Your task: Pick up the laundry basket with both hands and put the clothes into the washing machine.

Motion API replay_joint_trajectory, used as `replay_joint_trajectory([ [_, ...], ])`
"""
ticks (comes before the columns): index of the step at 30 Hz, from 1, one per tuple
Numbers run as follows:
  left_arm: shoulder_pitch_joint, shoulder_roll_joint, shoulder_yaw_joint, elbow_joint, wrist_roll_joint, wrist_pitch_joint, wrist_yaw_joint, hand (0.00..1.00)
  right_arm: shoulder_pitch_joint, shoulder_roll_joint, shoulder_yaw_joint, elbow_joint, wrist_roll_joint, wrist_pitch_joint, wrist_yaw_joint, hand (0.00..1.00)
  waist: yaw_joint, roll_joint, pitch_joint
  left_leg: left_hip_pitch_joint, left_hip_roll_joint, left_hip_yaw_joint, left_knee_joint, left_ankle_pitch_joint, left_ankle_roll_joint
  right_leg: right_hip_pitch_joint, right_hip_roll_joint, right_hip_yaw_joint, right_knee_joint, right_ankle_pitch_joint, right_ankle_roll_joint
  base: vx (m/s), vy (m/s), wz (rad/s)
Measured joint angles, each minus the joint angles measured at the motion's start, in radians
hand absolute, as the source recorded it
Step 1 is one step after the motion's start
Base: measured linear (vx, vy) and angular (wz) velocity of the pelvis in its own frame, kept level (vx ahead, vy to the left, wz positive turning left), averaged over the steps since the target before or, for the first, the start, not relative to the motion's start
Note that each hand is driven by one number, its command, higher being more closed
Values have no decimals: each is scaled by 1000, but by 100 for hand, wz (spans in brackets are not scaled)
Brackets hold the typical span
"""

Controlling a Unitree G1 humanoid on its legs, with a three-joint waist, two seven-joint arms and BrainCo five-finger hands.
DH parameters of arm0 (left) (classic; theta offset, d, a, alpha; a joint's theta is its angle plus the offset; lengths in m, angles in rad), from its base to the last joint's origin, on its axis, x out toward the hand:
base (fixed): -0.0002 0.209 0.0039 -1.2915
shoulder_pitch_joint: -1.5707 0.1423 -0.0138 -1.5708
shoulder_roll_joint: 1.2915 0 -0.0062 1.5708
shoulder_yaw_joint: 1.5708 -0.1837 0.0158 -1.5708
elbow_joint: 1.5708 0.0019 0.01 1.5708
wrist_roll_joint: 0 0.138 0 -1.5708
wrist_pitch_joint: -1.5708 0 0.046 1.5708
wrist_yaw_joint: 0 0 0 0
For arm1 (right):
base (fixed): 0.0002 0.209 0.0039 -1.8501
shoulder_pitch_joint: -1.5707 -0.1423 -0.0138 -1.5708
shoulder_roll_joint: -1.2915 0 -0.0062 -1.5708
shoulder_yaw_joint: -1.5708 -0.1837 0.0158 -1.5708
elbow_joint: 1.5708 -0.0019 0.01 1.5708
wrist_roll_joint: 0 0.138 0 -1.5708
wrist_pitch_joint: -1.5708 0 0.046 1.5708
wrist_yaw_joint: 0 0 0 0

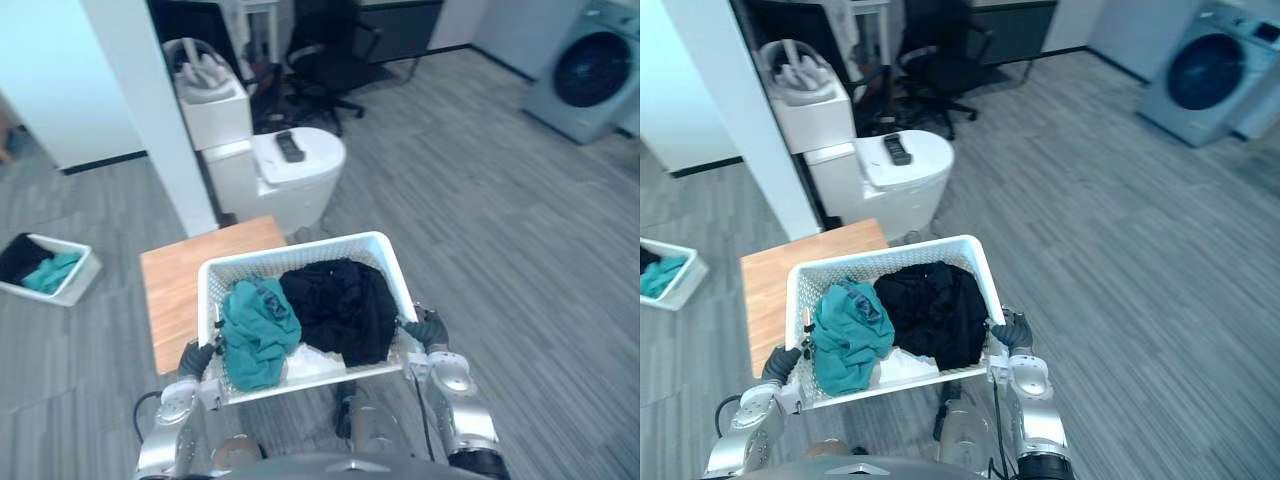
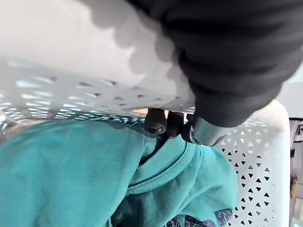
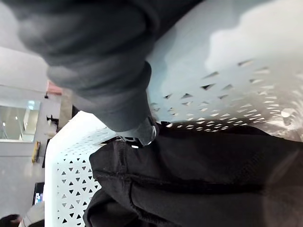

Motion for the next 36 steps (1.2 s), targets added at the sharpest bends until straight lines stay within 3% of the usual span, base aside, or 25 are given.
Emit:
replay_joint_trajectory([
  [2, -1, 0, 15, 0, 0, 0, 1, 100, -9, -2, 17, 0, 0, -5, -3, 100, 5, -24, -23, 9, 19, 70, 11, 4, -5, 85, -49, -1, 151, -74, -3, -63, -66, -102],
  [3, -4, -1, 20, 0, 0, -1, 1, 100, -15, -3, 20, 0, 0, -8, -3, 100, 5, -29, -29, -2, 23, 85, 20, 5, -7, 94, -56, -2, 129, -76, 5, -92, -74, -106],
  [4, -25, -2, 36, 17, -3, -2, 2, 100, -37, -9, 26, 2, 0, -9, -5, 100, 3, -33, -39, -19, 15, 93, 9, 8, -16, 75, -15, -32, 66, -43, 9, -177, -21, -124],
  [5, -46, -20, 39, 40, -3, -2, 1, 100, -60, -31, 23, 18, 0, -9, -5, 100, 15, 2, -46, -35, 4, 66, -64, 32, -9, 74, 40, 1, -66, 13, 35, -195, -25, -149],
  [6, -54, -36, 48, 50, -4, -5, -1, 100, -79, -42, 17, 39, 0, -8, -5, 100, 29, 26, -52, -34, 24, 87, -107, 66, -9, 88, 64, 4, -115, 0, 6, -194, -32, -142],
  [7, -68, -42, 52, 65, -3, -7, -1, 100, -95, -41, 17, 62, 0, -12, -7, 100, 16, 26, -53, -32, 23, 135, -127, 95, -11, 98, 21, -28, -20, -67, -33, -89, -55, -107],
  [8, -71, -39, 52, 71, -3, -7, 0, 100, -101, -43, 17, 74, 0, -14, -7, 100, 14, 23, -54, -27, 20, 157, -131, 99, -13, 116, -2, -40, -9, -87, -18, -152, -123, -134],
  [9, -74, -30, 54, 90, -4, -7, 1, 100, -115, -44, 27, 89, 0, -13, -5, 100, 22, 19, -55, -17, 21, 218, -132, 101, -17, 154, -20, -45, -75, -94, 23, -149, -150, -116],
  [12, -87, -44, 41, 108, -4, -7, -1, 100, -111, -75, 25, 95, 0, -13, -6, 100, 1, 56, -58, -17, 40, 245, -162, 142, -42, 156, 42, -31, -167, -50, 2, -88, -124, -70],
  [14, -115, -47, 23, 136, -4, -7, -1, 100, -107, -85, 9, 95, 2, -17, -7, 100, -7, 57, -59, -16, 58, 254, -175, 161, -49, 165, 85, 11, -231, -20, 5, -80, -136, -42],
  [18, -153, -40, 4, 180, -4, -7, -1, 100, -68, -75, -19, 86, 7, -44, -22, 100, -9, 42, -64, -18, 81, 304, -170, 172, -53, 197, 123, 55, -375, -14, 19, -106, -110, -42],
  [20, -154, -25, -1, 181, -4, -7, 0, 100, -53, -56, -19, 86, 14, -56, -28, 100, -8, 42, -63, -34, 115, 333, -120, 150, -65, 199, 145, 68, -409, -21, 33, -84, -140, -50],
  [22, -153, -3, -28, 198, -4, -8, -3, 100, -8, -40, -19, 86, 39, -67, -43, 100, -17, 64, -49, -59, 237, 333, 61, 82, -78, 225, 204, 76, -419, -30, 16, -23, -203, -30],
  [24, -144, -1, -33, 226, -4, -8, -5, 100, 23, -38, -17, 87, 40, -68, -44, 100, -16, 79, -38, -56, 326, 320, 201, 55, -44, 259, 251, 104, -421, -53, -19, -8, -142, -42],
  [25, -125, -3, -32, 228, -4, -8, -5, 100, 31, -38, -14, 87, 39, -68, -44, 100, -10, 87, -32, -73, 384, 292, 306, 55, 22, 273, 278, 133, -418, -57, -33, 13, -143, -85],
  [26, -110, -11, -32, 228, -7, -10, -4, 100, 37, -43, -14, 86, 39, -68, -44, 100, -3, 95, -26, -129, 429, 187, 436, 94, 125, 278, 304, 171, -409, -63, -54, 24, -133, -111],
  [27, -101, -23, -32, 227, -8, -12, -3, 100, 40, -48, -13, 86, 39, -68, -46, 100, 4, 100, -15, -207, 411, 31, 519, 112, 142, 279, 315, 213, -401, -67, -79, 27, -91, -98],
  [28, -97, -32, -32, 227, -13, -13, -3, 100, 40, -53, -14, 85, 39, -68, -49, 100, 3, 102, -13, -236, 357, -58, 531, 72, 85, 270, 312, 238, -393, -68, -87, 65, 14, -118],
  [29, -79, -52, -32, 210, -19, -14, -2, 100, 39, -74, -13, 73, 39, -68, -49, 100, 16, 100, -11, -286, 173, -230, 490, -6, -7, 235, 293, 311, -389, -65, -98, 64, 69, -111],
  [31, -73, -63, -31, 205, -26, -22, 1, 100, 36, -88, -13, 67, 39, -68, -44, 100, 28, 100, -5, -313, 22, -306, 301, -46, -13, 226, 271, 351, -448, -55, -116, 80, 83, -123],
  [32, -73, -62, -30, 205, -26, -22, 1, 100, 35, -89, -13, 67, 39, -68, -43, 100, 28, 103, -5, -324, 4, -304, 222, -38, -12, 227, 267, 354, -478, -55, -116, 129, 71, -108],
  [33, -78, -63, -27, 204, -25, -25, 2, 100, 35, -80, -13, 59, 42, -69, -44, 100, 31, 124, 2, -342, -1, -295, 67, 1, -7, 228, 275, 351, -487, -60, -106, 158, 78, -71],
  [34, -78, -58, -26, 200, -25, -26, 2, 100, 36, -74, -16, 49, 45, -69, -47, 100, 30, 138, 29, -345, 7, -304, -12, 55, -36, 224, 280, 342, -438, -59, -98, 154, 101, -55],
  [35, -83, -54, -27, 202, -24, -26, 1, 100, 39, -73, -18, 60, 46, -69, -49, 100, 29, 132, 42, -348, 6, -341, -24, 131, -58, 226, 283, 339, -400, -68, -87, 232, 225, -54],
  [36, -70, -57, -31, 200, -27, -30, 5, 100, 33, -76, -11, 64, 45, -72, -49, 100, 46, 129, 34, -360, -7, -393, 2, 187, -91, 226, 289, 366, -393, -103, -80, 268, 282, -67],
])
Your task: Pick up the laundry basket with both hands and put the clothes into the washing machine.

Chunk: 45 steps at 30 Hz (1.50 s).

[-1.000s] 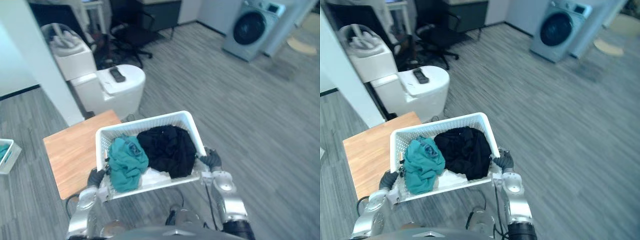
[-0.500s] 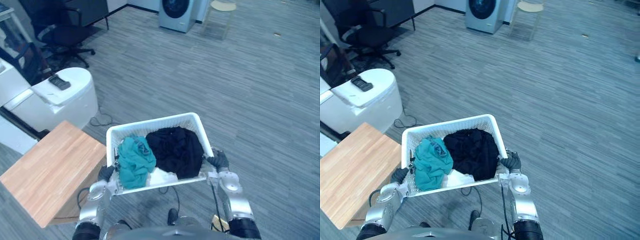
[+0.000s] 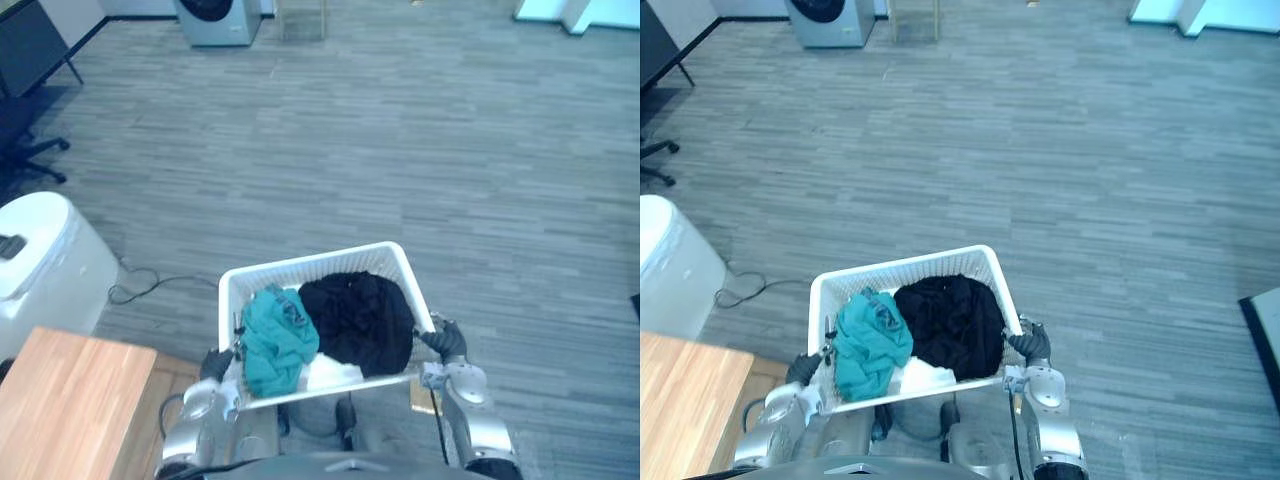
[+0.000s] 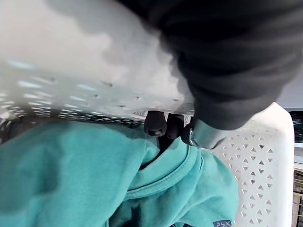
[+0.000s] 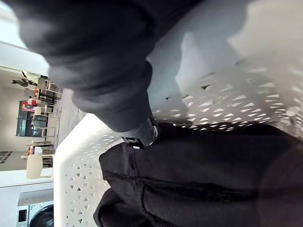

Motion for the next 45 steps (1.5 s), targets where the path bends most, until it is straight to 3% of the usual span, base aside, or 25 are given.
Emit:
replay_joint_trajectory([
  [2, 10, 14, 15, -29, -9, -7, 13, 100, -27, 3, 31, 2, 0, -2, -17, 100, 28, -39, -12, -10, -33, 39, -5, -7, 83, -67, -28, 68, 69, -41, 58, 352, 310, -93],
  [3, 14, 15, 25, -31, -17, -11, 17, 100, -37, 12, 41, 4, 0, -2, -17, 100, 27, -58, -19, -10, -50, 70, -6, -16, 96, -100, -49, 84, 130, -71, 85, 354, 278, -57],
  [6, 24, 33, 39, -31, -18, -11, 24, 100, -58, 39, 51, 46, 1, -3, -20, 100, 36, -99, -20, 44, -124, 140, 60, -92, 167, -172, -138, 92, 498, -197, 212, 296, 169, -21],
  [7, 27, 45, 40, -32, -18, -11, 39, 100, -63, 47, 62, 62, 1, -3, -21, 100, 34, -109, -18, 87, -154, 150, 52, -113, 182, -210, -161, 77, 674, -192, 272, 337, 98, -17],
  [8, 26, 59, 41, -35, -21, -11, 42, 100, -77, 57, 66, 70, 1, -3, -21, 100, 33, -116, -16, 111, -169, 154, 54, -129, 192, -241, -173, 61, 760, -144, 294, 224, 50, -6],
  [10, 36, 82, 41, -59, -27, -11, 47, 100, -84, 73, 69, 101, 2, -11, -21, 100, 33, -122, -12, 164, -184, 156, 42, -157, 183, -279, -204, -3, 860, -24, 267, 290, 54, -11],
  [11, 47, 93, 38, -74, -27, -10, 52, 100, -97, 79, 69, 122, 3, -17, -21, 100, 29, -122, -10, 215, -184, 149, 12, -168, 179, -308, -209, -30, 935, 109, 221, 349, 55, -14],
  [12, 50, 93, 35, -74, -27, -10, 54, 100, -95, 79, 69, 126, 3, -19, -21, 100, 21, -118, -7, 247, -177, 143, -8, -169, 177, -323, -210, -41, 976, 195, 212, 278, -4, 7],
  [13, 49, 96, 19, -78, -27, -8, 61, 100, -80, 82, 67, 118, 3, -24, -23, 100, 6, -116, -3, 294, -166, 129, -28, -177, 182, -353, -216, -65, 1035, 173, 189, 280, -44, 21],
  [14, 44, 99, 8, -86, -27, -8, 65, 100, -73, 87, 57, 111, 3, -29, -27, 100, -2, -119, 1, 323, -156, 118, -34, -194, 176, -392, -215, -86, 1031, 66, 145, 279, -61, 25],
  [15, 40, 104, -1, -87, -29, -8, 67, 100, -73, 87, 54, 104, 3, -29, -34, 100, -7, -120, 6, 337, -152, 116, -37, -201, 174, -412, -214, -99, 1000, 22, 138, 284, -67, 18],
  [17, 11, 106, -24, -88, -36, -6, 76, 100, -58, 87, 31, 65, 4, -27, -38, 100, -18, -108, 16, 386, -123, 104, -53, -237, 150, -444, -214, -173, 618, -13, 131, 381, -97, 16],
  [21, -22, 113, -42, -88, -34, -5, 75, 100, -31, 87, 23, 15, 31, -27, -63, 100, -20, -126, 7, 447, -100, 75, -79, -287, 79, -392, -215, -171, 90, 150, 144, 406, -162, 20],
  [23, -17, 104, -48, -85, -30, -2, 75, 100, -10, 83, 20, 2, 31, -25, -65, 100, -29, -98, 8, 516, -57, 49, -90, -334, 45, -382, -206, -173, 166, 229, 129, 684, -373, 43],
  [26, 10, 59, -45, -86, -22, 0, 62, 100, 10, 58, 15, -1, 33, -22, -65, 100, -44, -24, -15, 428, 60, 9, 209, -309, 24, -357, -151, -263, 320, 90, 75, 527, -342, 36],
  [27, 25, 43, -40, -86, -22, 0, 57, 100, 17, 51, 13, -7, 32, -22, -64, 100, -48, -7, -12, 383, 99, -10, 372, -241, 22, -311, -125, -281, 333, 54, 59, 466, -273, 7],
  [28, 51, 31, -38, -88, -22, 0, 55, 100, 39, 39, 17, -15, 32, -21, -62, 100, -34, 9, -14, 305, 143, -38, 587, -102, 17, -244, -92, -287, 331, 17, 33, 658, -335, -13],
  [29, 67, 15, -37, -90, -22, -1, 50, 100, 45, 27, 19, -27, 32, -21, -61, 100, -21, 19, -20, 233, 167, -52, 765, -83, 10, -181, -64, -289, 306, -3, 16, 634, -300, -23],
  [31, 73, 9, -37, -94, -22, -1, 45, 100, 53, 27, 15, -38, 33, -22, -61, 100, -16, 14, -18, 121, 175, -31, 873, -97, 31, -74, -47, -288, 228, -7, 9, 517, -195, -5],
  [33, 74, 9, -38, -100, -22, -1, 42, 100, 54, 27, 14, -40, 37, -23, -62, 100, -13, 3, -18, 58, 189, 43, 825, -129, 47, 5, -48, -276, 157, -6, 10, 388, -121, -7],
  [37, 72, -1, -34, -107, -22, -1, 47, 100, 46, 29, 15, -41, 40, -23, -63, 100, 18, 10, -23, 71, 178, 103, 286, -159, 22, 63, -63, -227, 134, -15, 26, 304, 5, -48],
  [39, 77, -17, -35, -103, -22, -1, 61, 100, 44, 24, 13, -39, 40, -23, -64, 100, 20, 11, -25, 126, 144, 102, 67, -5, 1, 60, -86, -194, 173, -69, 72, 226, 137, -55],
  [40, 74, -18, -44, -86, -22, 0, 62, 100, 48, 30, 8, -31, 40, -23, -65, 100, 12, 18, -35, 158, 138, 119, 23, 2, -35, 59, -93, -180, 204, -93, 96, 236, 231, -28],
  [44, 54, 34, -67, -32, -22, -1, 64, 100, 54, 69, -8, 30, 65, -25, -74, 100, -19, -73, -77, 211, 20, 165, -112, 23, 2, 39, -196, -154, 197, -107, 145, 189, 214, -3],
  [45, 22, 78, -78, 96, -23, 19, 68, 100, -10, 78, -9, 241, 80, -24, -75, 100, -41, -78, -73, 307, -96, 111, -370, 146, 54, 76, -243, -112, 17, -1, 206, 24, 42, -1],
])
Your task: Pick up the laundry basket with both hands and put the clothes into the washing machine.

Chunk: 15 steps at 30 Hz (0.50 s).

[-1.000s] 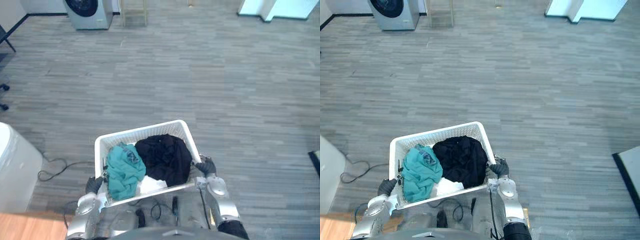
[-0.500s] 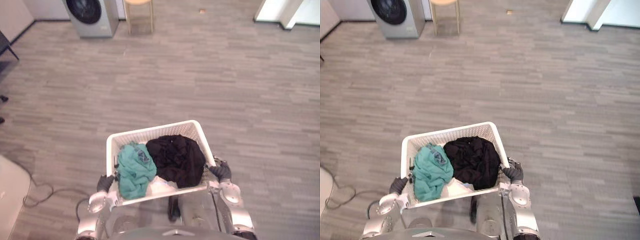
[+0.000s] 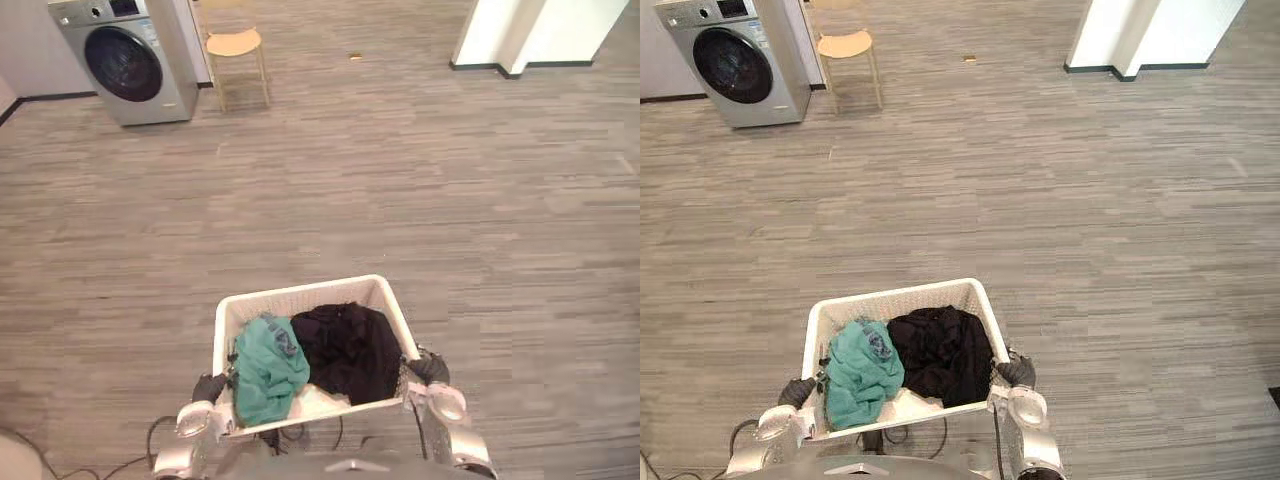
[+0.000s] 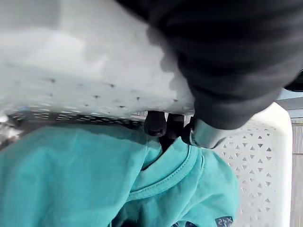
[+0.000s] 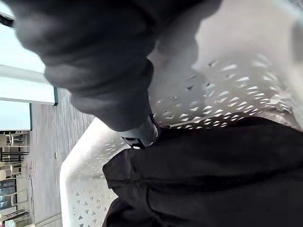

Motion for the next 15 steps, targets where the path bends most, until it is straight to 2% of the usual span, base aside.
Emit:
replay_joint_trajectory([
  [6, 0, 0, 0, 0, 0, 0, -1, 100, 3, 0, 0, 0, 2, 0, 0, 100, -1, 0, 0, -3, 3, 0, 0, -4, -4, -1, 0, 0, -5, -4, -6, 0, 0, 0],
  [10, 6, 0, 3, 0, 0, 1, -10, 100, 12, -1, -11, 11, 40, 0, 22, 100, 5, 0, 0, -23, 12, 20, 1, -15, -1, -13, 9, 18, -39, 8, -11, 17, 0, -14],
  [11, 7, 1, 7, 0, 0, 2, -12, 100, 3, -2, -15, 28, 46, 0, 35, 100, 17, -3, -2, -51, 16, 37, 33, -35, -1, -35, 10, 35, -45, 13, -6, 46, 5, -34],
  [13, -2, 1, 13, -13, 1, 1, -24, 100, -11, -6, -31, 47, 74, 0, 53, 100, 17, -4, -3, -126, 22, 41, 149, -101, 4, -60, 2, 39, -48, 11, 1, 62, 14, -18],
  [15, -4, -6, 14, -36, 1, 2, -31, 100, -12, -10, -44, 47, 89, -4, 74, 100, 10, -4, -2, -193, 24, 35, 283, -186, 12, -77, -14, 35, -3, -26, 10, 140, 57, 11],
])
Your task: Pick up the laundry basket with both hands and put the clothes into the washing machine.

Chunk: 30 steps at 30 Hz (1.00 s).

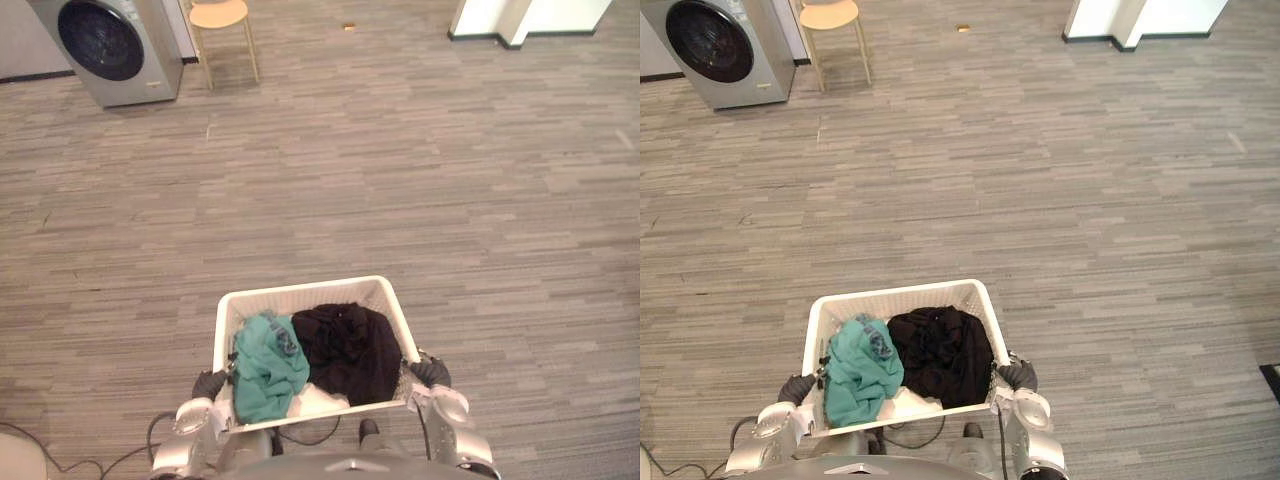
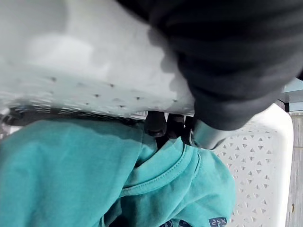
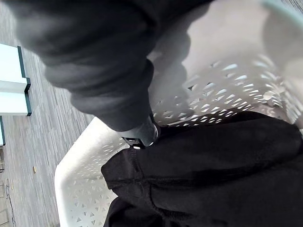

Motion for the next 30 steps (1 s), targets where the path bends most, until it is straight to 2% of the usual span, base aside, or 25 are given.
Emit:
replay_joint_trajectory([
  [2, 7, -7, -21, -12, 0, 2, -6, 100, 21, -3, -29, -4, 25, -6, 18, 100, -6, -9, 2, -22, -31, -26, 87, -71, 17, 6, -44, -42, 100, -48, 37, 208, 89, 54],
  [3, -4, -22, -25, -16, 2, 3, -5, 100, 33, -15, -37, -8, 28, -7, 25, 100, -18, -6, 11, -35, -46, -60, 128, -110, 27, -72, -58, -52, 314, -64, 41, 178, 102, 80],
  [4, -3, -23, -25, -26, 4, 10, -3, 100, 34, -19, -35, -12, 28, -11, 29, 100, -29, -4, 20, -30, -61, -89, 142, -126, 32, -146, -78, -63, 504, -28, -15, 251, 114, 96],
  [5, -5, -15, -25, -32, 2, 13, 2, 100, 39, -11, -31, -11, 34, -19, 32, 100, -39, -8, 35, 19, -73, -116, 138, -140, 51, -221, -91, -44, 695, 80, -78, 300, 111, 79],
  [6, -1, -10, -7, -48, -3, 13, 5, 100, 40, -1, -22, -29, 39, -26, 35, 100, -27, -12, 61, 65, -71, -128, 129, -161, 72, -277, -87, -13, 833, 144, -60, 314, 55, 53],
  [7, -1, 1, -4, -56, -3, 13, 4, 100, 39, 10, -16, -42, 39, -25, 34, 100, -19, -20, 67, 88, -70, -137, 125, -173, 77, -298, -83, -15, 881, 108, -70, 326, 21, 23],
  [8, -1, 22, -1, -71, -5, 13, 4, 100, 40, 28, -5, -62, 38, -23, 34, 100, -17, -29, 68, 128, -61, -146, 113, -194, 79, -336, -71, -49, 911, 33, -80, 273, 0, 13],
  [9, -1, 30, 0, -82, -5, 13, 4, 100, 43, 35, -3, -76, 38, -23, 34, 100, -16, -31, 69, 149, -58, -147, 101, -202, 78, -355, -67, -73, 895, 8, -81, 372, -12, 10],
  [11, -25, 47, 0, -106, -13, 6, 0, 100, 51, 45, -4, -108, 41, -35, 41, 100, -30, -22, 69, 199, -42, -165, 55, -236, 71, -420, -30, -181, 622, -21, -67, 413, -31, 15],
  [12, -37, 52, 1, -105, -13, 6, 0, 100, 51, 46, -5, -110, 42, -37, 44, 100, -39, -21, 71, 211, -40, -176, 45, -246, 71, -420, -17, -196, 519, -6, -52, 481, -68, 42],
  [13, -56, 63, -5, -102, -13, 7, -3, 100, 52, 47, -11, -112, 59, -35, 45, 100, -52, -23, 70, 246, -41, -196, 17, -265, 59, -416, 19, -195, 323, 44, -38, 562, -118, 47],
  [14, -64, 60, -10, -100, -13, 7, -5, 100, 62, 48, -15, -125, 62, -35, 45, 100, -57, -21, 67, 290, -34, -202, -1, -296, 37, -417, 58, -158, 229, 99, -45, 605, -142, 43],
  [15, -63, 55, -9, -100, -12, 7, -4, 100, 66, 47, -15, -133, 62, -36, 45, 100, -62, -15, 65, 310, -24, -204, 2, -315, 19, -420, 82, -134, 232, 118, -69, 813, -232, 49],
  [16, -54, 42, -8, -98, -10, 7, -4, 100, 80, 44, -12, -144, 62, -36, 45, 100, -78, 4, 41, 355, 15, -224, 21, -358, -13, -412, 128, -110, 281, 173, -147, 885, -230, 64],
  [17, -58, 19, -4, -97, -1, 9, -7, 100, 72, 32, -13, -146, 63, -33, 44, 100, -94, 47, 31, 318, 57, -222, 163, -364, -36, -409, 135, -166, 379, 92, -167, 911, -253, 68],
  [18, -57, 12, -5, -98, 3, 11, -9, 100, 72, 21, -17, -150, 63, -30, 44, 100, -98, 59, 32, 277, 73, -222, 274, -340, -64, -393, 138, -182, 406, 57, -181, 834, -239, 46],
  [19, -38, -9, 2, -96, 8, 15, -10, 100, 74, 2, -16, -153, 68, -13, 47, 100, -95, 78, 34, 192, 99, -228, 526, -211, -87, -326, 163, -193, 398, 8, -204, 843, -260, 13],
  [20, -1, -27, 6, -98, 8, 18, -13, 100, 82, -14, -7, -164, 67, 0, 47, 100, -78, 113, 36, 84, 157, -225, 811, -63, -103, -212, 211, -191, 316, -14, -209, 861, -236, -1],
  [21, 9, -39, 7, -99, 8, 18, -16, 100, 89, -18, -7, -165, 67, 2, 47, 100, -69, 121, 40, 44, 181, -219, 932, -56, -94, -146, 232, -189, 268, -19, -216, 843, -184, -14],
  [22, 22, -41, 8, -101, 8, 20, -22, 100, 102, -23, -8, -165, 67, 6, 49, 100, -52, 118, 43, -6, 190, -204, 1057, -72, -65, -46, 248, -175, 201, -21, -219, 830, -165, -13],
  [23, 61, -45, 16, -129, 11, 14, -30, 100, 112, -22, -3, -169, 67, 5, 49, 100, -27, 94, 52, -81, 181, -154, 1137, -102, -20, 101, 246, -138, 97, -21, -220, 812, -153, -11],
  [25, 69, -45, 24, -190, 18, 10, -42, 100, 105, -24, -5, -188, 77, -14, 50, 100, 2, 73, 49, -191, 157, -68, 1058, -164, 9, 221, 224, -92, -4, -21, -220, 762, -86, -31],
  [28, 55, -72, 69, -199, 17, 2, -40, 100, 33, -46, 10, -179, 74, -15, 53, 100, 43, 87, 43, -297, 101, 0, 637, -177, -5, 301, 180, -28, -28, -29, -233, 760, 44, -84],
  [29, 47, -76, 83, -199, 18, -3, -41, 100, 4, -46, 13, -157, 66, -17, 57, 100, 56, 89, 42, -313, 81, -4, 343, -94, -32, 334, 160, -10, -29, -32, -237, 771, 168, -94],
  [30, 53, -82, 90, -208, 18, -7, -41, 100, -6, -52, 14, -146, 60, -22, 63, 100, 72, 109, 34, -329, 98, -12, 128, -16, -65, 364, 165, 19, -29, -31, -237, 808, 209, -86],
])
